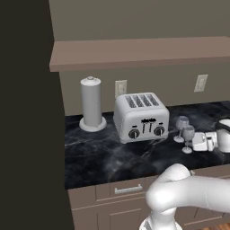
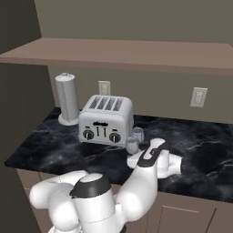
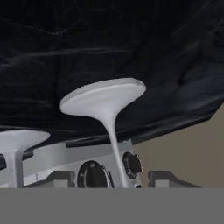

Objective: Retrieve the wine glasses from the counter and place one next to each plate.

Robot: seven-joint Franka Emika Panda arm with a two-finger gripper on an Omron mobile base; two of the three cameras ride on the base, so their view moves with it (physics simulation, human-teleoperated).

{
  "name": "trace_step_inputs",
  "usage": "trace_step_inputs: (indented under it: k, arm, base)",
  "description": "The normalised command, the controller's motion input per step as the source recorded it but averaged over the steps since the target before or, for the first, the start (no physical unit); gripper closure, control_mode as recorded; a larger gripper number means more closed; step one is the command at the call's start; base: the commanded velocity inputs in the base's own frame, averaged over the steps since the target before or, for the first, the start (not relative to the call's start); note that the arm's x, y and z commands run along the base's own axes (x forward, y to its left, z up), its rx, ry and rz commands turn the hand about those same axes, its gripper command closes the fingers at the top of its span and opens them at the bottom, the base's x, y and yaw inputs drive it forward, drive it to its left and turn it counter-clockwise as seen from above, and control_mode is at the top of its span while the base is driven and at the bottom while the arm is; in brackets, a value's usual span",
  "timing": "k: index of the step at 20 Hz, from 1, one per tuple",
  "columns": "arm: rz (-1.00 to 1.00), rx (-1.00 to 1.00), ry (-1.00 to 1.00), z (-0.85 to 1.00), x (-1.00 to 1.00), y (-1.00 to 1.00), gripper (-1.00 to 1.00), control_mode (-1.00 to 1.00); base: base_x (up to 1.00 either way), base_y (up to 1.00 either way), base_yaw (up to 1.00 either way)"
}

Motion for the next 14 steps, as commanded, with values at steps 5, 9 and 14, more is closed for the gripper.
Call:
trace_step_inputs:
  k: [5, 9, 14]
  arm:
    - [0.0, 0.01, -0.01, 0.0, 0.0, 0.0, 1.0, -1.0]
    - [-0.02, 0.05, -0.25, 0.2, -0.29, -0.09, 1.0, -1.0]
    - [-0.09, 0.03, -0.3, 0.68, -0.41, -0.01, 1.0, -1.0]
  base:
    - [0.0, 0.0, 0.0]
    - [0.0, 0.0, 0.0]
    - [0.0, 0.0, 0.0]
